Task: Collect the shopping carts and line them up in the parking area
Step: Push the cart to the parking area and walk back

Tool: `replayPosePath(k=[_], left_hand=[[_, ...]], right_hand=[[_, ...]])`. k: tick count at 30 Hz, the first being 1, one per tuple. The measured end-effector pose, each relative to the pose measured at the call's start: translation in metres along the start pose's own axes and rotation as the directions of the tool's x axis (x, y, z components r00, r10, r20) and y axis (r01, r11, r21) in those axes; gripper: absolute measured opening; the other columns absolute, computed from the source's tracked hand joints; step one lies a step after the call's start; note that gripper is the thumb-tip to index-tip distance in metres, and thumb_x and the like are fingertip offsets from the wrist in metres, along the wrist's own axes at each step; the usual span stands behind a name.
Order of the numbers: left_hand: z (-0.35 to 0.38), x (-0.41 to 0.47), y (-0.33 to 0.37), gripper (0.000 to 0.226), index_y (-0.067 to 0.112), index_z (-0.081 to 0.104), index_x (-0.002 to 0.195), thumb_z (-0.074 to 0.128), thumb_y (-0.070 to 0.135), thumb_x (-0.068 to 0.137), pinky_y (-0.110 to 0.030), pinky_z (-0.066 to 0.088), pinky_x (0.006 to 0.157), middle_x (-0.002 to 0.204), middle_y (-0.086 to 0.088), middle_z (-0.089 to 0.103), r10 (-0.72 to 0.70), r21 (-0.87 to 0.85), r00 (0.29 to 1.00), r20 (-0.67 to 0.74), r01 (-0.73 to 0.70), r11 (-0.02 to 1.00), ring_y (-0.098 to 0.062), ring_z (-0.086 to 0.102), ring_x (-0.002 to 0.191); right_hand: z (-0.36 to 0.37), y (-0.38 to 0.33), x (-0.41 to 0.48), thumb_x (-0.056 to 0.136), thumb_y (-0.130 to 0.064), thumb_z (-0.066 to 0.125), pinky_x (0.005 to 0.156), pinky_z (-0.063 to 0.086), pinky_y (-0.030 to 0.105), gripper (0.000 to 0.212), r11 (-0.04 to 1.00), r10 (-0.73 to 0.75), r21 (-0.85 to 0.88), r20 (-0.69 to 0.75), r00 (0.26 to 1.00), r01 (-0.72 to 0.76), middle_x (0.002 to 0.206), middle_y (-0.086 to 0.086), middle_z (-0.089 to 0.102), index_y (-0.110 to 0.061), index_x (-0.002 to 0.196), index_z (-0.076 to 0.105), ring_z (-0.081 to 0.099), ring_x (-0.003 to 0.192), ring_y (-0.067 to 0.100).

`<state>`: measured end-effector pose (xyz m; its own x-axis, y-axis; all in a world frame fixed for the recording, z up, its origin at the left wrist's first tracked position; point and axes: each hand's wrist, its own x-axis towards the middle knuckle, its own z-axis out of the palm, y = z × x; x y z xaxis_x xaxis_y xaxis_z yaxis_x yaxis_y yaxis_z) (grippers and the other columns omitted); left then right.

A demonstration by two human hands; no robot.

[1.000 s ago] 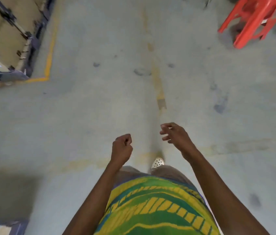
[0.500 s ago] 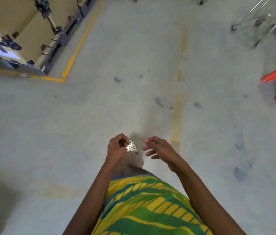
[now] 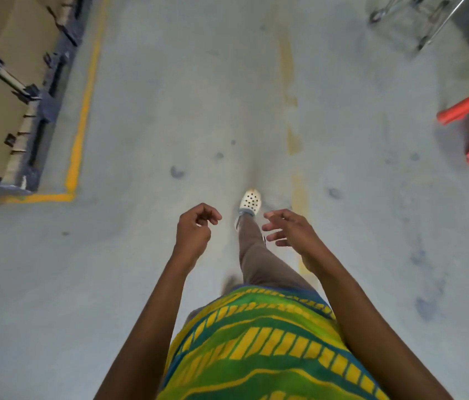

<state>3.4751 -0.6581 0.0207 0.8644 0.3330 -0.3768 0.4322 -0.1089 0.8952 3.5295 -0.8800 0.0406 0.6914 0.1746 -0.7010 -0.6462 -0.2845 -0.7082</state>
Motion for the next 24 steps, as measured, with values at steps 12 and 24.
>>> replayPosePath(k=[12, 24], left_hand=[[-0.047, 0.334, 0.136, 0.060, 0.020, 0.069, 0.076, 0.029, -0.022, 0.058, -0.024, 0.028, 0.051, 0.074, 0.000, 0.064, -0.026, -0.051, 0.975, -0.219, 0.015, 0.999, -0.010, 0.048, 0.065], [-0.132, 0.669, 0.231, 0.052, 0.010, 0.068, 0.076, 0.037, -0.025, 0.053, -0.013, 0.031, 0.055, 0.076, 0.005, 0.066, 0.031, -0.031, 0.933, -0.359, -0.045, 0.998, -0.003, 0.048, 0.060]], right_hand=[[0.028, -0.363, 0.291, 0.101, -0.042, 0.060, 0.080, 0.054, 0.032, 0.028, 0.954, -0.170, -0.211, 0.203, 0.964, 0.213, 0.104, 0.001, 0.077, -0.021, 0.118, 0.068, 0.073, 0.085, 0.019], [0.123, -0.584, 0.550, 0.102, -0.029, 0.059, 0.082, 0.052, 0.035, 0.022, 0.973, -0.087, -0.184, 0.251, 0.964, 0.136, 0.103, 0.005, 0.078, -0.018, 0.117, 0.071, 0.071, 0.086, 0.020]])
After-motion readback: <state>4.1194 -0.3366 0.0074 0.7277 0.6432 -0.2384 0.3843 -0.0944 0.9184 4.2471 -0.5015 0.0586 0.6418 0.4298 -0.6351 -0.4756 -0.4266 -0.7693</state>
